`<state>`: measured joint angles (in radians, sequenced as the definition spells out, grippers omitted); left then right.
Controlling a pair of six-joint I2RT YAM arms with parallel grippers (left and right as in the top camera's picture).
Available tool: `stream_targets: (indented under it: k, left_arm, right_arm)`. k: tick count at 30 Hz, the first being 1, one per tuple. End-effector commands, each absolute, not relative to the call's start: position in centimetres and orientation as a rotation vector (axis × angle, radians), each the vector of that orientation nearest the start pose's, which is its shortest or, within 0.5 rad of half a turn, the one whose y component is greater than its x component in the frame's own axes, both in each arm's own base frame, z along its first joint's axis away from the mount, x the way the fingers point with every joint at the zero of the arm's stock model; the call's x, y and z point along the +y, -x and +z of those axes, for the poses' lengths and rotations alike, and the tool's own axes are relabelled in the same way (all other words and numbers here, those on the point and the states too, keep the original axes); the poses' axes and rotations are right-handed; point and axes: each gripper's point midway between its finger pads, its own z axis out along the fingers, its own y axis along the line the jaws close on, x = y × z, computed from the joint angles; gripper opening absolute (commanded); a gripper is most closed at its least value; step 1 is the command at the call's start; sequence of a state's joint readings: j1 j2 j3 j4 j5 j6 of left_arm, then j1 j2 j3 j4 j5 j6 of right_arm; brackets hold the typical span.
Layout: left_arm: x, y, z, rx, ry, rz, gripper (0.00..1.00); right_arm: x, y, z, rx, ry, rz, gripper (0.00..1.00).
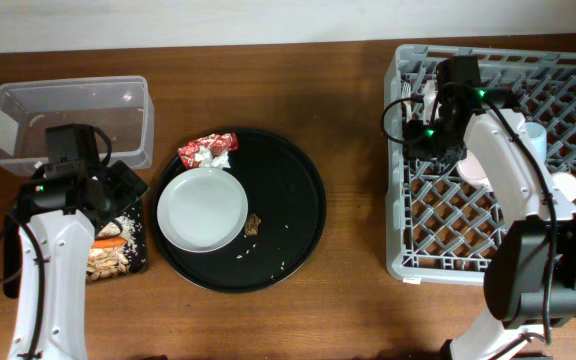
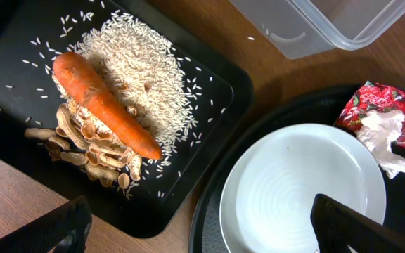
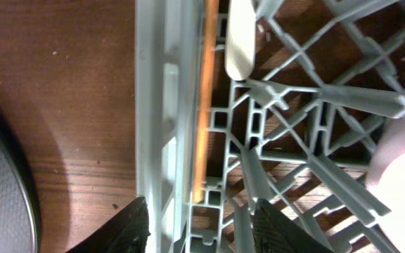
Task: Sort waste into correct bins and load items into the dishwasher rack
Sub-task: 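Move the right gripper back to the white plate on the tray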
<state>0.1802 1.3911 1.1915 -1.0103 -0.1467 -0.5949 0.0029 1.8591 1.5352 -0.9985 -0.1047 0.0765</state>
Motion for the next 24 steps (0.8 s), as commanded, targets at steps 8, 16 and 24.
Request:
stream_targets:
  k: [8,16,24]
  left_arm:
    - [8.2,-30.4,16.7,2.507,1.066,0.086,0.99]
    - [8.2,-30.4,16.7,2.507,1.065,0.086,0.99]
    - [8.2,-30.4,16.7,2.507,1.065,0.086,0.99]
  right_arm:
    - [7.5,-39.1,15.7,2.802,-0.017,0.635,0.53]
    - [17.6,-36.4,17.0,2.766,0.345,0.763,0.57]
    - [26.9,-35.5,13.8,2.737,0.49,0.537,0.84]
